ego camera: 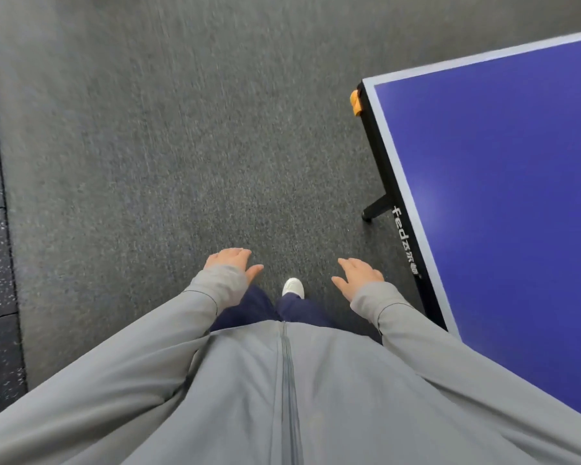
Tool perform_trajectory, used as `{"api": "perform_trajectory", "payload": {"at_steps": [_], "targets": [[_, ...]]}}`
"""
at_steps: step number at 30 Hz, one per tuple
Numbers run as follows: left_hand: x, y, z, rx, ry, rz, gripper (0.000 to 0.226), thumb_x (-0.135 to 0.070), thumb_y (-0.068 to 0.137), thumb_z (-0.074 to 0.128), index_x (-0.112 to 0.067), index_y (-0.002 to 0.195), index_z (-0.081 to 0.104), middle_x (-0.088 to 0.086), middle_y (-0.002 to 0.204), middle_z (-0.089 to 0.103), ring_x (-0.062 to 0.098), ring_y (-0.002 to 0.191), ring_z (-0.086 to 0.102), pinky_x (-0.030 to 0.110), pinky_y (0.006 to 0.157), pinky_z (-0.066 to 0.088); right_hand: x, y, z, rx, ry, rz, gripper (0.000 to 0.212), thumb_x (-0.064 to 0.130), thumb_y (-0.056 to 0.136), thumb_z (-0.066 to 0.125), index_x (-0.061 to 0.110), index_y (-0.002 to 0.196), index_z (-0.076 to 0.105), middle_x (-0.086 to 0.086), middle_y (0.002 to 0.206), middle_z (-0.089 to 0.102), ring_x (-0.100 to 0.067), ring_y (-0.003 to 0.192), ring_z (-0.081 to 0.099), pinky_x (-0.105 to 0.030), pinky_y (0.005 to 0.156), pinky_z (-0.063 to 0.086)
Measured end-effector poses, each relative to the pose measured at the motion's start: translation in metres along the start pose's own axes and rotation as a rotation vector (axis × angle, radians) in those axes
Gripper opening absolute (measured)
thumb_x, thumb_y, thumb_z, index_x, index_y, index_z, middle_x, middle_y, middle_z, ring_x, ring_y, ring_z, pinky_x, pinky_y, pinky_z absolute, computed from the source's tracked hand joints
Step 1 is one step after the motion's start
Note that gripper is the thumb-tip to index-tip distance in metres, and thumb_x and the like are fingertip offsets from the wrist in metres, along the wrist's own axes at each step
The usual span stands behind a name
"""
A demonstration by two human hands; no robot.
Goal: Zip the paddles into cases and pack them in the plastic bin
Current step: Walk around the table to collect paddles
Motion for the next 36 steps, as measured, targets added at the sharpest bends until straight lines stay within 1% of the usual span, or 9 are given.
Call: {"api": "perform_trajectory", "payload": {"at_steps": [2, 7, 10, 13, 16, 20, 25, 30, 36], "targets": [[0.001, 0.021, -0.021, -0.008, -0.008, 0.001, 0.056, -0.055, 0.094, 0.037, -0.018, 0.136, 0.043, 0.003, 0.143, 0.045, 0.023, 0.132, 0.04, 0.037, 0.106, 0.03, 0.01, 0.02, -0.03, -0.011, -0.027, -0.021, 0.055, 0.043, 0.099, 0.036, 0.021, 0.147, 0.024, -0.001, 0.154, 0.026, -0.02, 0.143, 0.021, -0.043, 0.114, 0.021], [0.018, 0.079, -0.067, 0.006, 0.048, -0.037, 0.05, -0.059, 0.092, 0.032, -0.025, 0.123, 0.051, -0.003, 0.129, 0.055, 0.02, 0.124, 0.045, 0.035, 0.101, 0.032, 0.052, 0.072, -0.09, -0.015, -0.153, -0.096, 0.053, 0.041, 0.099, 0.035, 0.021, 0.147, 0.024, 0.0, 0.153, 0.027, -0.023, 0.146, 0.014, -0.049, 0.116, 0.015], [0.034, 0.122, -0.099, -0.011, 0.062, -0.026, 0.057, -0.06, 0.092, 0.03, -0.024, 0.134, 0.043, -0.004, 0.144, 0.043, 0.02, 0.138, 0.029, 0.038, 0.11, 0.021, 0.083, 0.11, -0.128, -0.018, -0.2, -0.117, 0.052, 0.04, 0.1, 0.034, 0.021, 0.147, 0.023, 0.0, 0.154, 0.026, -0.024, 0.147, 0.009, -0.051, 0.117, 0.011], [0.05, 0.168, -0.141, 0.004, 0.072, 0.007, 0.061, -0.06, 0.093, 0.027, -0.025, 0.142, 0.034, -0.004, 0.154, 0.028, 0.021, 0.144, 0.017, 0.04, 0.115, 0.012, 0.113, 0.144, -0.169, -0.011, -0.22, -0.104, 0.053, 0.04, 0.1, 0.033, 0.02, 0.147, 0.022, 0.0, 0.154, 0.025, -0.024, 0.147, 0.007, -0.052, 0.118, 0.01], [0.062, 0.206, -0.19, 0.023, 0.096, 0.049, 0.064, -0.06, 0.094, 0.025, -0.025, 0.147, 0.025, -0.004, 0.158, 0.018, 0.021, 0.146, 0.012, 0.041, 0.117, 0.009, 0.142, 0.172, -0.214, -0.017, -0.185, -0.071, 0.053, 0.04, 0.1, 0.033, 0.021, 0.148, 0.022, 0.0, 0.154, 0.025, -0.023, 0.147, 0.008, -0.052, 0.117, 0.009], [0.068, 0.259, -0.256, 0.051, 0.134, 0.078, 0.064, -0.059, 0.095, 0.025, -0.023, 0.148, 0.023, -0.003, 0.158, 0.016, 0.022, 0.146, 0.01, 0.042, 0.118, 0.008, 0.168, 0.206, -0.269, -0.071, -0.09, -0.051, 0.052, 0.042, 0.099, 0.033, 0.022, 0.147, 0.023, 0.002, 0.154, 0.025, -0.023, 0.146, 0.009, -0.051, 0.117, 0.009], [0.053, 0.322, -0.313, 0.086, 0.216, 0.143, 0.064, -0.059, 0.094, 0.025, -0.023, 0.147, 0.024, -0.002, 0.158, 0.016, 0.023, 0.146, 0.012, 0.043, 0.117, 0.01, 0.164, 0.244, -0.321, -0.076, 0.03, 0.032, 0.053, 0.043, 0.099, 0.033, 0.025, 0.147, 0.022, 0.004, 0.156, 0.021, -0.027, 0.146, 0.009, -0.052, 0.116, 0.01], [0.017, 0.397, -0.368, 0.082, 0.252, 0.208, 0.065, -0.06, 0.093, 0.027, -0.023, 0.147, 0.023, -0.001, 0.158, 0.016, 0.022, 0.144, 0.018, 0.041, 0.115, 0.015, 0.14, 0.298, -0.373, -0.072, 0.171, 0.111, 0.057, 0.043, 0.098, 0.035, 0.025, 0.149, 0.016, 0.002, 0.159, 0.009, -0.028, 0.146, 0.007, -0.054, 0.115, 0.011], [-0.042, 0.476, -0.447, 0.038, 0.329, 0.291, 0.066, -0.06, 0.093, 0.028, -0.023, 0.147, 0.023, -0.002, 0.159, 0.013, 0.021, 0.146, 0.009, 0.041, 0.118, 0.009, 0.1, 0.345, -0.449, -0.12, 0.33, 0.195, 0.057, 0.042, 0.099, 0.032, 0.026, 0.15, 0.013, 0.002, 0.16, 0.007, -0.024, 0.147, 0.002, -0.054, 0.116, 0.009]]}}
Point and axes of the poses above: each hand's wrist, its own y-axis towards the middle knuckle, its own z-axis out of the palm, x = y × z, the point moved 4 cm from there along y, towards the middle knuckle
